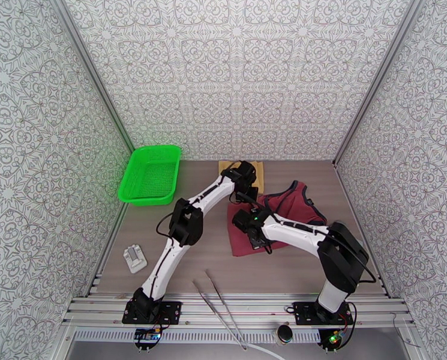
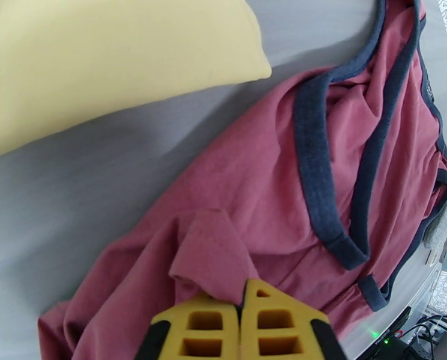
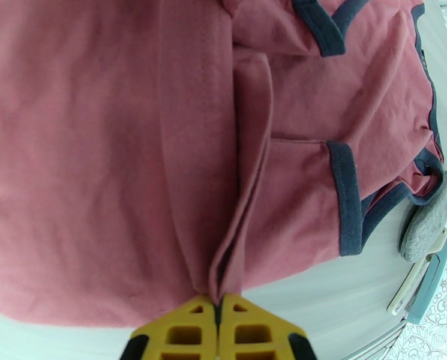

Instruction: Fold and stack the mixed laundry pile

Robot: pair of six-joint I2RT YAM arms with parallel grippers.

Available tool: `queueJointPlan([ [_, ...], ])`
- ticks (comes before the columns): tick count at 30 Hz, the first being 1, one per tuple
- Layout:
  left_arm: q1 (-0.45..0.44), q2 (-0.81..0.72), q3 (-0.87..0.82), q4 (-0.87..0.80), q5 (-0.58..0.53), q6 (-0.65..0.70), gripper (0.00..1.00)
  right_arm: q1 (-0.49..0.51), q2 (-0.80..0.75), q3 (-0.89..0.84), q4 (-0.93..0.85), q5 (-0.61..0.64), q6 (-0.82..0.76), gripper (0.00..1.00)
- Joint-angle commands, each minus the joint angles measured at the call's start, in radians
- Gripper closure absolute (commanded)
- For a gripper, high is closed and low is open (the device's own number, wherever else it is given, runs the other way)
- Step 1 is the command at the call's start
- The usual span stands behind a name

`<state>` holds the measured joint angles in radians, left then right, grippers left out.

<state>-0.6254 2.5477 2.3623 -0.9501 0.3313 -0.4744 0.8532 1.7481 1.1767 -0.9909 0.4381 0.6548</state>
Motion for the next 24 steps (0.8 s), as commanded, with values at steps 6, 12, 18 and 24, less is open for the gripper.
queueJointPlan([
  [6,0.012,0.041,0.037,0.052,0.052,-0.018,0.92,-0.026,0.049,-0.034,0.034,0.034,0.003,0.99],
  [12,0.012,0.032,0.037,0.094,0.104,0.010,0.58,-0.033,0.043,-0.025,0.028,0.067,0.015,0.75],
  [18,-0.003,-0.056,0.054,0.185,0.121,0.069,0.01,-0.056,-0.048,-0.021,-0.029,0.102,0.019,0.61],
  [24,0.017,-0.169,0.069,0.167,0.050,0.096,0.00,-0.115,-0.181,-0.063,-0.069,0.123,0.018,0.55],
])
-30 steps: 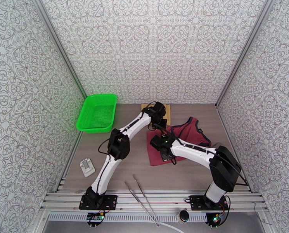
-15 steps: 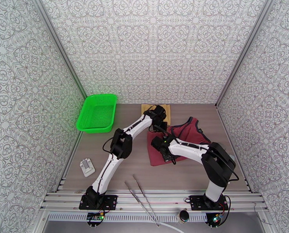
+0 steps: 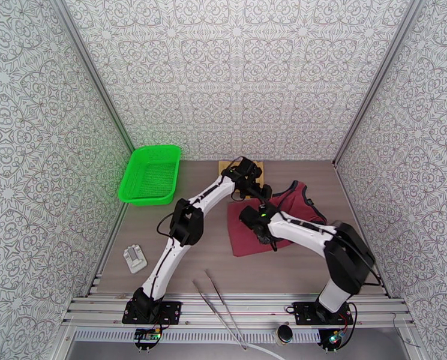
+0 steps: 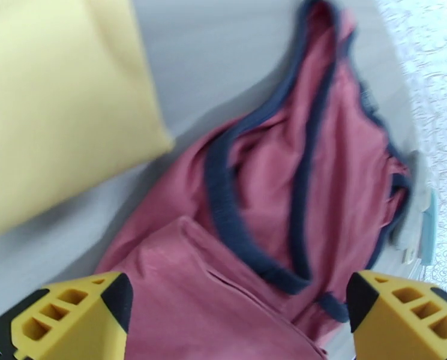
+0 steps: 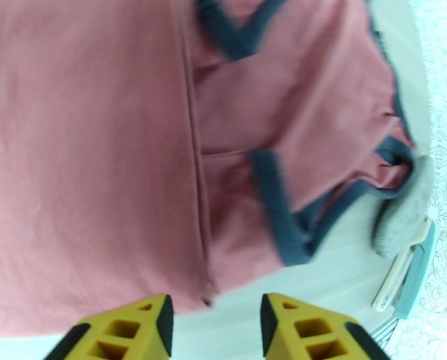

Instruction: Fold and stack the mixed laundry pile

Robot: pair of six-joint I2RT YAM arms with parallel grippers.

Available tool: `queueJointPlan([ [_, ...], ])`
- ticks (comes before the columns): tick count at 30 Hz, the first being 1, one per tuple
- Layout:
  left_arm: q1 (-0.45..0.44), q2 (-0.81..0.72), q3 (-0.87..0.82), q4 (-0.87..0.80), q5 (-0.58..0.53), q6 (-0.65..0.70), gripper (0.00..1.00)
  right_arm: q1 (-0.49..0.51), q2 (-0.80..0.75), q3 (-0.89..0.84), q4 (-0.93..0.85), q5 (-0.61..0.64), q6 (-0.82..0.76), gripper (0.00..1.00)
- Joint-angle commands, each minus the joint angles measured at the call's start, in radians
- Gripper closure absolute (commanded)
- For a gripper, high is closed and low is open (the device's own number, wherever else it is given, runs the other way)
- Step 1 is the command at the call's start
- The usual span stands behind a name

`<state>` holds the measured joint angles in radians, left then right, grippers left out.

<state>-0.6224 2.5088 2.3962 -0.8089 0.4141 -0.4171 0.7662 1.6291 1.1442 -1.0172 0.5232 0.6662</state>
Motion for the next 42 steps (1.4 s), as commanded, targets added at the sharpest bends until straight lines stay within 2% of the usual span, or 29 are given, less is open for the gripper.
queueJointPlan([
  [1,0.018,-0.161,0.015,0.021,-0.049,0.047,0.01,-0.039,-0.083,-0.042,-0.043,0.033,0.006,0.55],
  [5,0.028,-0.320,-0.148,0.037,-0.113,0.085,0.00,-0.074,-0.180,-0.085,-0.015,-0.033,-0.008,0.59],
  [11,0.065,-0.503,-0.503,0.055,-0.201,0.064,0.01,-0.115,-0.308,-0.179,0.184,-0.348,-0.048,0.60],
  [13,0.071,-0.539,-0.625,0.108,-0.187,0.043,0.02,-0.119,-0.304,-0.177,0.229,-0.421,-0.071,0.67],
  [14,0.071,-0.549,-0.680,0.143,-0.173,0.027,0.05,-0.119,-0.288,-0.170,0.244,-0.448,-0.083,0.74],
  [15,0.070,-0.549,-0.722,0.172,-0.172,0.009,0.09,-0.119,-0.266,-0.161,0.254,-0.468,-0.091,0.83],
  [17,0.067,-0.525,-0.767,0.219,-0.113,-0.022,0.27,-0.119,-0.223,-0.152,0.278,-0.486,-0.096,1.00],
  [18,0.066,-0.504,-0.780,0.247,-0.088,-0.040,0.37,-0.119,-0.199,-0.152,0.297,-0.492,-0.093,1.00],
  [20,0.062,-0.452,-0.786,0.290,-0.040,-0.073,0.63,-0.119,-0.170,-0.161,0.335,-0.505,-0.086,1.00],
  [21,0.060,-0.425,-0.781,0.305,-0.023,-0.086,0.73,-0.119,-0.154,-0.167,0.355,-0.511,-0.081,1.00],
  [22,0.056,-0.399,-0.773,0.309,-0.021,-0.093,0.79,-0.119,-0.141,-0.170,0.369,-0.515,-0.076,1.00],
  [24,0.047,-0.353,-0.747,0.295,-0.035,-0.097,0.99,-0.120,-0.109,-0.174,0.387,-0.517,-0.070,1.00],
  [31,0.060,-0.294,-0.720,0.221,-0.149,-0.074,1.00,-0.137,-0.001,-0.193,0.417,-0.505,-0.053,1.00],
  [42,0.095,-0.161,-0.627,0.215,-0.140,0.040,0.98,-0.177,0.088,-0.241,0.462,-0.531,0.004,1.00],
])
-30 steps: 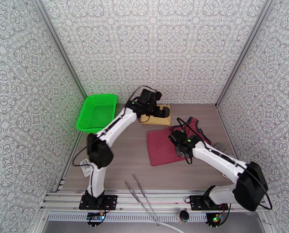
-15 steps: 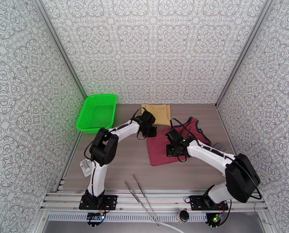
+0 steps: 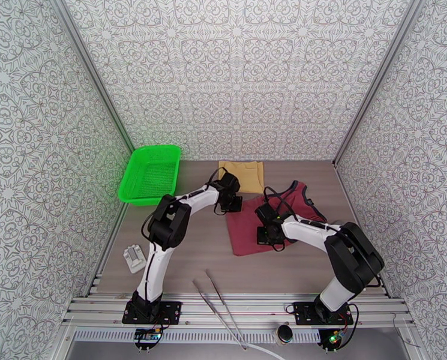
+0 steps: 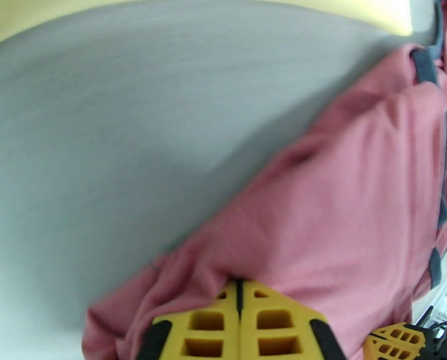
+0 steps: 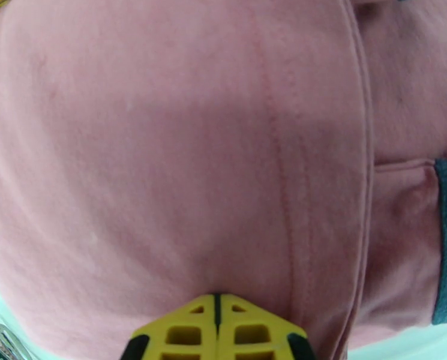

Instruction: Fold and stack the mixed laundry pile

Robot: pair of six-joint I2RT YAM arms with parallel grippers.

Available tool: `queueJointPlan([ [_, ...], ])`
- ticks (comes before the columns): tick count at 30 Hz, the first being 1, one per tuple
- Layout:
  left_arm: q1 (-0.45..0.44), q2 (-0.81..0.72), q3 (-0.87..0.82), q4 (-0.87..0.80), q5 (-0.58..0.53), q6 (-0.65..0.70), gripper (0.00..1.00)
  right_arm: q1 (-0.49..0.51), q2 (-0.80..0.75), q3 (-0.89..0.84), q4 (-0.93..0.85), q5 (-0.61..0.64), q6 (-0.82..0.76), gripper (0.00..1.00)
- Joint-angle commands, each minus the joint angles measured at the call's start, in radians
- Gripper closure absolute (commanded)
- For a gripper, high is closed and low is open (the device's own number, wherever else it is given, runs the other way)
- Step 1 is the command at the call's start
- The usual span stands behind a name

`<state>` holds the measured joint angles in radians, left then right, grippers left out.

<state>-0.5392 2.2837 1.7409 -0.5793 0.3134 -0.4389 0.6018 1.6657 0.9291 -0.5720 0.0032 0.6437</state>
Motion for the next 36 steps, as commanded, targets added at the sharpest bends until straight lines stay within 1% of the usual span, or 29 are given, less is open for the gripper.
queueJointPlan([
  [1,0.014,0.073,0.040,-0.017,-0.039,0.070,0.98,-0.013,0.063,-0.022,0.020,-0.023,0.027,1.00],
  [4,0.024,0.100,0.094,-0.032,-0.032,0.101,0.96,-0.010,0.081,-0.023,0.052,-0.073,0.048,1.00],
  [7,0.029,0.114,0.157,-0.051,-0.027,0.136,0.93,0.008,0.066,-0.031,0.078,-0.095,0.082,1.00],
  [12,0.030,0.083,0.252,-0.099,-0.048,0.166,0.82,0.053,0.027,-0.010,0.092,-0.125,0.125,1.00],
  [13,0.030,0.057,0.255,-0.103,-0.056,0.170,0.79,0.053,0.016,-0.002,0.086,-0.127,0.120,1.00],
  [14,0.026,0.022,0.249,-0.105,-0.059,0.173,0.73,0.053,0.001,0.013,0.061,-0.112,0.109,1.00],
  [16,0.016,-0.049,0.218,-0.103,-0.111,0.179,0.59,0.047,-0.027,0.071,-0.018,-0.063,0.066,1.00],
  [17,0.010,-0.113,0.191,-0.099,-0.131,0.181,0.43,0.038,-0.040,0.106,-0.061,-0.044,0.038,1.00],
  [18,0.002,-0.158,0.164,-0.095,-0.148,0.183,0.07,0.028,-0.053,0.136,-0.093,-0.032,0.009,1.00],
  [19,-0.004,-0.213,0.130,-0.094,-0.167,0.185,0.01,0.013,-0.068,0.168,-0.129,-0.021,-0.024,1.00],
  [22,-0.028,-0.373,-0.009,-0.068,-0.198,0.178,0.01,-0.044,-0.108,0.251,-0.213,-0.010,-0.119,0.97],
  [25,-0.054,-0.547,-0.201,0.013,-0.193,0.133,0.01,-0.105,-0.120,0.319,-0.274,-0.012,-0.240,0.94],
  [27,-0.089,-0.672,-0.361,0.093,-0.222,0.092,0.01,-0.146,-0.107,0.362,-0.292,-0.026,-0.344,0.94],
  [28,-0.113,-0.730,-0.423,0.132,-0.249,0.078,0.00,-0.163,-0.094,0.386,-0.297,-0.037,-0.390,0.94],
  [29,-0.145,-0.794,-0.491,0.174,-0.303,0.070,0.01,-0.180,-0.076,0.413,-0.304,-0.052,-0.442,0.94],
  [31,-0.235,-0.903,-0.583,0.233,-0.436,0.075,0.00,-0.200,-0.042,0.461,-0.300,-0.088,-0.541,0.95],
  [33,-0.338,-1.005,-0.660,0.288,-0.582,0.115,0.01,-0.203,-0.014,0.498,-0.295,-0.114,-0.627,0.95],
  [34,-0.369,-1.045,-0.694,0.322,-0.624,0.126,0.01,-0.203,-0.006,0.508,-0.289,-0.121,-0.652,0.95],
  [35,-0.384,-1.089,-0.746,0.386,-0.618,0.129,0.01,-0.203,-0.003,0.514,-0.278,-0.135,-0.680,0.94],
  [36,-0.379,-1.126,-0.803,0.458,-0.564,0.115,0.01,-0.204,-0.005,0.514,-0.265,-0.143,-0.694,0.92],
])
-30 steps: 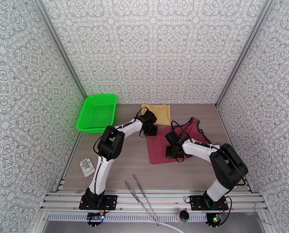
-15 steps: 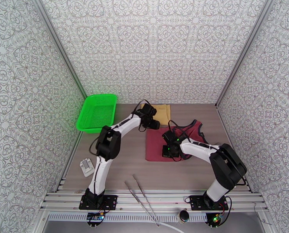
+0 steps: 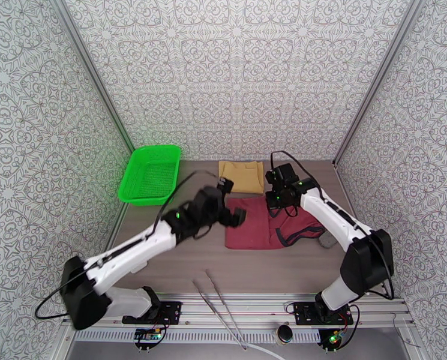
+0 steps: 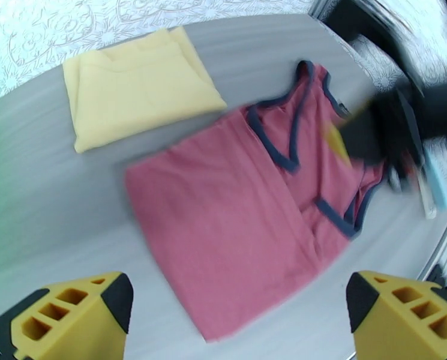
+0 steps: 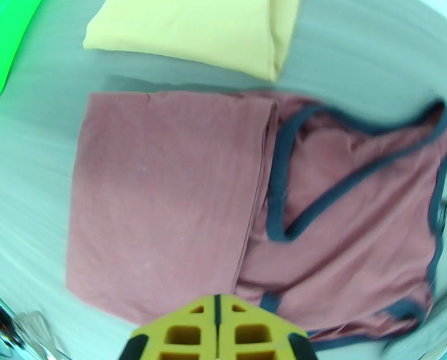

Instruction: Fold and stack the mixed laundry pile

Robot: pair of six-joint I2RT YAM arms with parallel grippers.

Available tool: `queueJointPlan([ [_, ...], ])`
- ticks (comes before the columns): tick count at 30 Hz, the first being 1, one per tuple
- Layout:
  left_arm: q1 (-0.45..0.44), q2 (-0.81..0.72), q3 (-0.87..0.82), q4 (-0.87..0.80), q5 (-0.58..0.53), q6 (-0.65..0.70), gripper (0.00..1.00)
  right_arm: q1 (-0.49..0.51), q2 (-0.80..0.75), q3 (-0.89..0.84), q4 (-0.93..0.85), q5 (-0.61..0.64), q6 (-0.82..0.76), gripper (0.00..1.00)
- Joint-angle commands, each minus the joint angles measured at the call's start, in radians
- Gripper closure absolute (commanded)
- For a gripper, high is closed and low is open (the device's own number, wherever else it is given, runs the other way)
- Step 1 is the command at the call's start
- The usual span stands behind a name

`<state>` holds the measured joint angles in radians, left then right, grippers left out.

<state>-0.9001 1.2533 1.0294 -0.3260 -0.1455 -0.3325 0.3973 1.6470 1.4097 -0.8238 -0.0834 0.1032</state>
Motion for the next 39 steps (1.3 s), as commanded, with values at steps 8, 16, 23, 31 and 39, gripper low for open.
queueJointPlan([
  [8,0.194,-0.052,-0.338,0.476,0.423,-0.359,0.32,-0.002,0.159,0.106,0.044,-0.045,-0.181,0.88],
  [16,0.004,0.332,-0.095,0.256,0.258,-0.394,1.00,-0.063,0.362,0.220,0.037,0.086,-0.118,0.90],
  [23,-0.032,0.521,-0.055,0.090,0.186,-0.547,1.00,-0.104,0.441,0.237,0.044,0.080,-0.073,0.93],
  [31,-0.004,0.498,-0.141,-0.071,0.095,-0.576,1.00,-0.104,0.436,0.071,0.109,0.015,0.123,0.99],
  [39,0.211,0.539,-0.097,-0.101,0.082,-0.393,1.00,-0.024,0.319,-0.187,0.252,-0.054,0.356,1.00],
])
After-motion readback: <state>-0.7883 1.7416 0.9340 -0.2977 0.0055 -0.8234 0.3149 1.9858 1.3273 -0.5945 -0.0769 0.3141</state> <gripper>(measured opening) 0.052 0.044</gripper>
